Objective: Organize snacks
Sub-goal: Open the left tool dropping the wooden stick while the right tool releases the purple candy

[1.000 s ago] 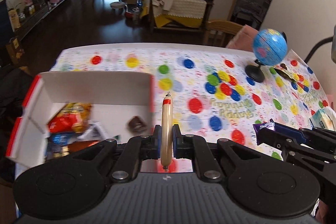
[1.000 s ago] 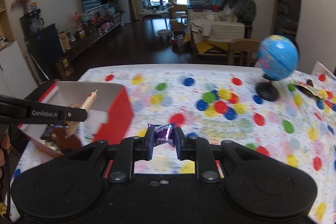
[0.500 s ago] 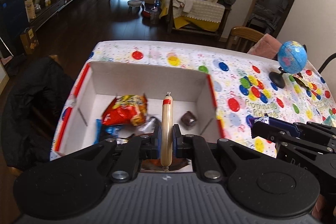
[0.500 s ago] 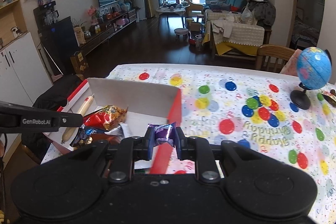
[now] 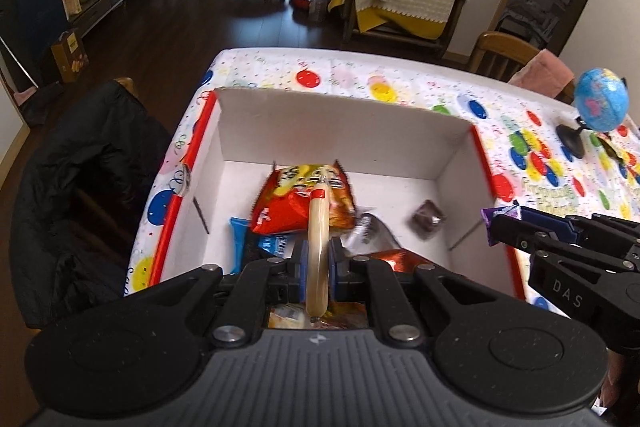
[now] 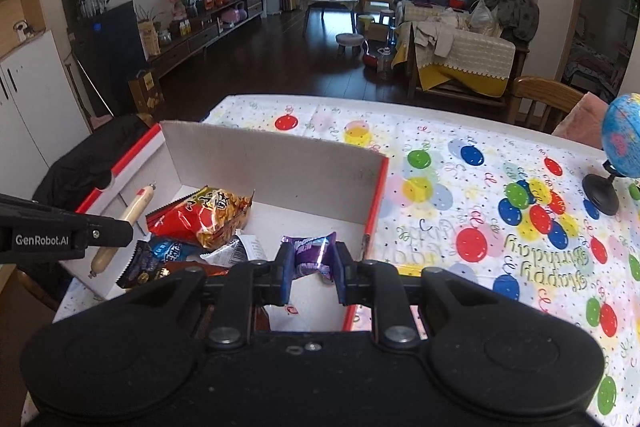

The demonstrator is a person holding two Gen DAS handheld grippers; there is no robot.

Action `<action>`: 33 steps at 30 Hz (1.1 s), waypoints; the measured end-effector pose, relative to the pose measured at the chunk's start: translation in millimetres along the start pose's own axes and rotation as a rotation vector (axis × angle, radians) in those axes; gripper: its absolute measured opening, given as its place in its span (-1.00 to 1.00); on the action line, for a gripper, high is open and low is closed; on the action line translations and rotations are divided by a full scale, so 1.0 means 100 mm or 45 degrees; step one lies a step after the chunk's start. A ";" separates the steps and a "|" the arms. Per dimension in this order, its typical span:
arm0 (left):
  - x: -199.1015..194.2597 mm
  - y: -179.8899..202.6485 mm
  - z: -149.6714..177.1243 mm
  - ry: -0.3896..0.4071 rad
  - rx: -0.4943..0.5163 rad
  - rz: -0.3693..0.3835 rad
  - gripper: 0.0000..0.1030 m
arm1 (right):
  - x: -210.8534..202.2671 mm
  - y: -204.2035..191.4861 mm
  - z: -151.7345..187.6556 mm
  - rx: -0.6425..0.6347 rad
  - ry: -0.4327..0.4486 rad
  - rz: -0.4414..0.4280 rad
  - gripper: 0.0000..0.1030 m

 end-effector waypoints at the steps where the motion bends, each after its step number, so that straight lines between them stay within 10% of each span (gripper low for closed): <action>1: 0.04 -0.03 -0.01 -0.006 -0.002 -0.006 -0.81 | 0.04 -0.01 0.00 -0.002 -0.010 0.001 -0.64; 27: 0.71 -0.42 -0.01 -0.172 -0.010 -0.104 -0.80 | 0.62 -0.17 0.12 -0.067 -0.154 0.012 -0.51; 33: 0.64 -0.44 0.02 -0.162 -0.034 -0.071 -0.50 | 0.57 -0.14 0.14 -0.055 -0.152 0.025 -0.44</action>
Point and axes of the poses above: each gripper's, at about its wrist camera, not at the fingertips, and x roughly the way its jaws point, y to its right, z to its underside, the point moved 7 cm from there along x, roughly the way its jaws point
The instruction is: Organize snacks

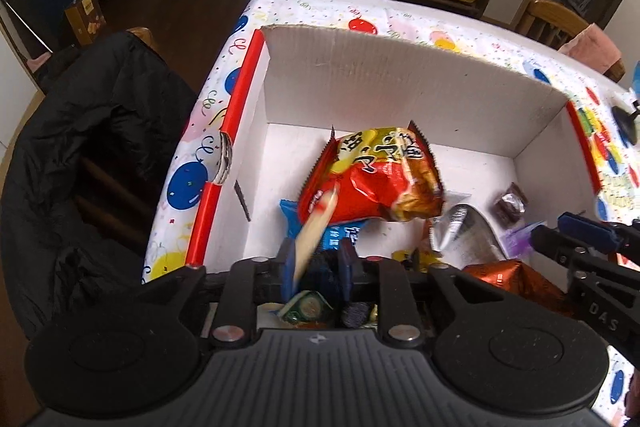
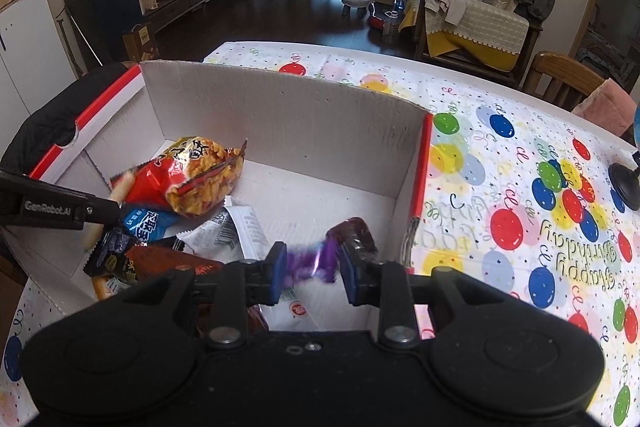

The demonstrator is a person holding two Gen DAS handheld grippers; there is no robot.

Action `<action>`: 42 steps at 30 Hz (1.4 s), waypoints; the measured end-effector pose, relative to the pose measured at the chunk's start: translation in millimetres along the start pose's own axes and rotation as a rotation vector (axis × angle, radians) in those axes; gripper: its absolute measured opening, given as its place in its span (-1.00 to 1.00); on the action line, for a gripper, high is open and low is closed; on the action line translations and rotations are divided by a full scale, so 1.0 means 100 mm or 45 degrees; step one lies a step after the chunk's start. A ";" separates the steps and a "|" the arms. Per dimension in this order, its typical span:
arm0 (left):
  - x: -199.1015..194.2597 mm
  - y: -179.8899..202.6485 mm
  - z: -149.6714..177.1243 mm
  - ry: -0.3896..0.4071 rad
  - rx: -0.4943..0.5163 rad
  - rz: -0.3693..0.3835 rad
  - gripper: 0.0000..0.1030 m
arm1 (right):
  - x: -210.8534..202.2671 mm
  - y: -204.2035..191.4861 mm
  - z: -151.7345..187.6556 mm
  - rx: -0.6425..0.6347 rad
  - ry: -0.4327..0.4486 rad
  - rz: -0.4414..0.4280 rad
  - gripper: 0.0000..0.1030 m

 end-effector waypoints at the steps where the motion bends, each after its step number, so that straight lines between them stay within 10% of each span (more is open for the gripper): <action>1: -0.02 0.00 0.01 0.007 0.001 0.004 -0.42 | -0.02 0.01 0.01 0.002 0.003 0.000 -0.42; 13: -0.52 0.14 0.05 0.136 0.011 0.050 0.12 | -0.39 0.06 0.03 0.060 0.082 -0.012 -0.11; 31: -1.34 0.27 0.24 0.328 0.003 0.085 0.39 | -1.32 0.00 0.05 0.140 0.342 -0.131 0.78; 42: -1.73 0.32 0.41 0.419 0.029 0.097 0.62 | -1.67 0.03 0.13 0.215 0.429 -0.138 0.99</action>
Point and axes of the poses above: each gripper's, at about its wrist camera, not at the fingertips, and x roughly the way its jaws point, y to its right, z to its underside, the point moved 7 cm from there along x, roughly the way its jaws point
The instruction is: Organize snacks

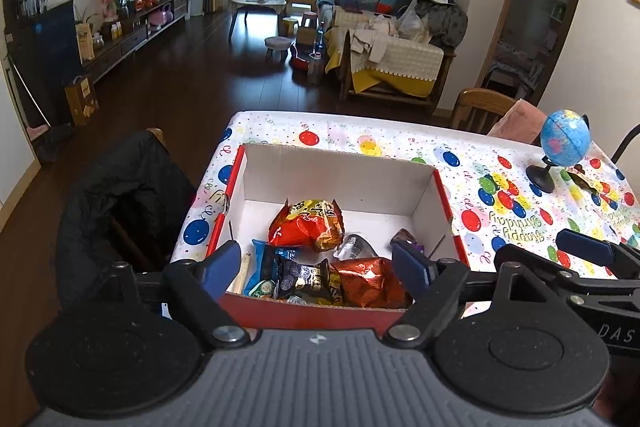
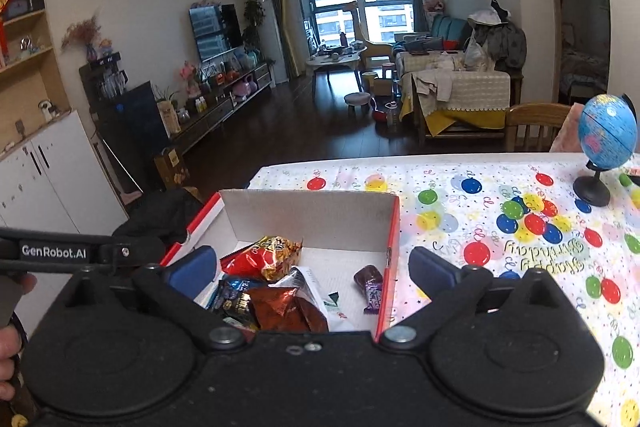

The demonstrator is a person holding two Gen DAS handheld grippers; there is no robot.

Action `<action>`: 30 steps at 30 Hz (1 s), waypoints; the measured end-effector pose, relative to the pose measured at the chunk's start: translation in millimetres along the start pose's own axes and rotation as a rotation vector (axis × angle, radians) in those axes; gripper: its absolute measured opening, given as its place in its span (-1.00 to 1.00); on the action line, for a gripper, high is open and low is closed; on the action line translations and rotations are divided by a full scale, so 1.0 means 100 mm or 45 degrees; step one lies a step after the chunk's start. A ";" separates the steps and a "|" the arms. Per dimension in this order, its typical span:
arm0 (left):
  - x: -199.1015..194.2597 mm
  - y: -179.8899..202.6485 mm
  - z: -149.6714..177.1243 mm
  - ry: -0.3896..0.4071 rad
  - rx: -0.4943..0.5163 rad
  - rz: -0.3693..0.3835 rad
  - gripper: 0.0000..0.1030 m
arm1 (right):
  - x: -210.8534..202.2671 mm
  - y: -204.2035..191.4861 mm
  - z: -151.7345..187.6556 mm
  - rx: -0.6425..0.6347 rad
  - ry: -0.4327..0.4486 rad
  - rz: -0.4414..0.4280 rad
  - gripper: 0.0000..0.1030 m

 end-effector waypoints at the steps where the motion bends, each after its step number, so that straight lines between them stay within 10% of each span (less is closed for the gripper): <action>1: -0.02 0.01 0.01 0.002 0.001 0.000 0.62 | -0.03 0.01 0.00 0.003 0.005 -0.001 0.99; 30: -0.27 0.16 0.24 0.010 0.050 -0.026 0.63 | -0.37 0.00 0.23 0.099 0.041 0.089 0.99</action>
Point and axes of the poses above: each gripper's, at about its wrist camera, not at the fingertips, and x roughly the way its jaws point, y to its right, z to its underside, the point moved 7 cm from there along x, roughly the way its jaws point
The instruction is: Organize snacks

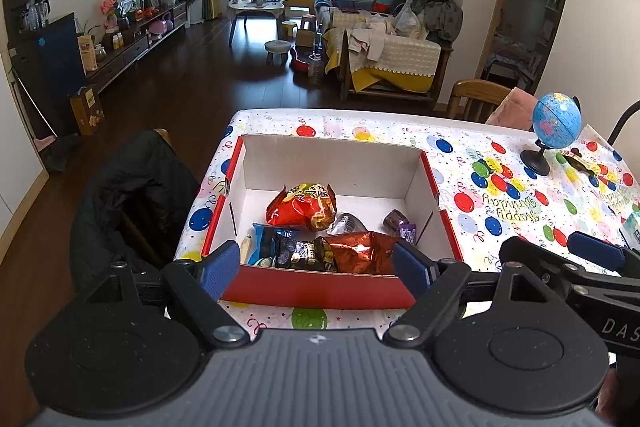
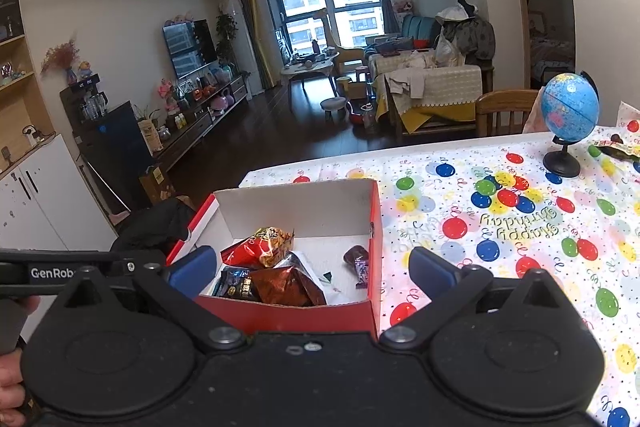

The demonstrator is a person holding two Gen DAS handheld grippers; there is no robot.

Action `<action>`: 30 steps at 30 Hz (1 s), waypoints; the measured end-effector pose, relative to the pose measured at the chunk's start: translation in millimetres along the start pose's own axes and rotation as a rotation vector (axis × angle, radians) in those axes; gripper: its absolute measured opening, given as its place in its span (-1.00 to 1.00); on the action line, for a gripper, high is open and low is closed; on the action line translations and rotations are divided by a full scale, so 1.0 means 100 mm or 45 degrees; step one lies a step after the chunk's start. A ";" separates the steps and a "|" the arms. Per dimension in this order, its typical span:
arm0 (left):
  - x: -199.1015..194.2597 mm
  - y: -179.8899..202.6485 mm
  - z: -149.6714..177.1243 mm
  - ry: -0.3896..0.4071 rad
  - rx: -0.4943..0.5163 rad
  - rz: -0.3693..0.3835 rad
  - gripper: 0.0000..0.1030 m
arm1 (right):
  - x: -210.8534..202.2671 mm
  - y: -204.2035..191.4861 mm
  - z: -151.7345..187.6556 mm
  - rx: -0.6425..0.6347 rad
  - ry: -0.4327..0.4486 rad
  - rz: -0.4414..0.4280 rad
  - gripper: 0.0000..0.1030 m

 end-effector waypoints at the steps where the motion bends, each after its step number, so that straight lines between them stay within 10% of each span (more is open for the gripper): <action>1: 0.00 0.00 0.00 0.000 0.001 0.002 0.63 | 0.00 0.00 0.00 0.000 0.003 0.005 0.99; 30: 0.00 0.05 -0.05 0.022 0.028 0.015 0.63 | -0.01 0.04 -0.02 0.018 0.025 0.065 0.98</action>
Point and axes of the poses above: each gripper's, at about its wrist camera, not at the fingertips, and x roughly the way its jaws point, y to its right, z to its underside, the point moved 7 cm from there along x, roughly the way its jaws point
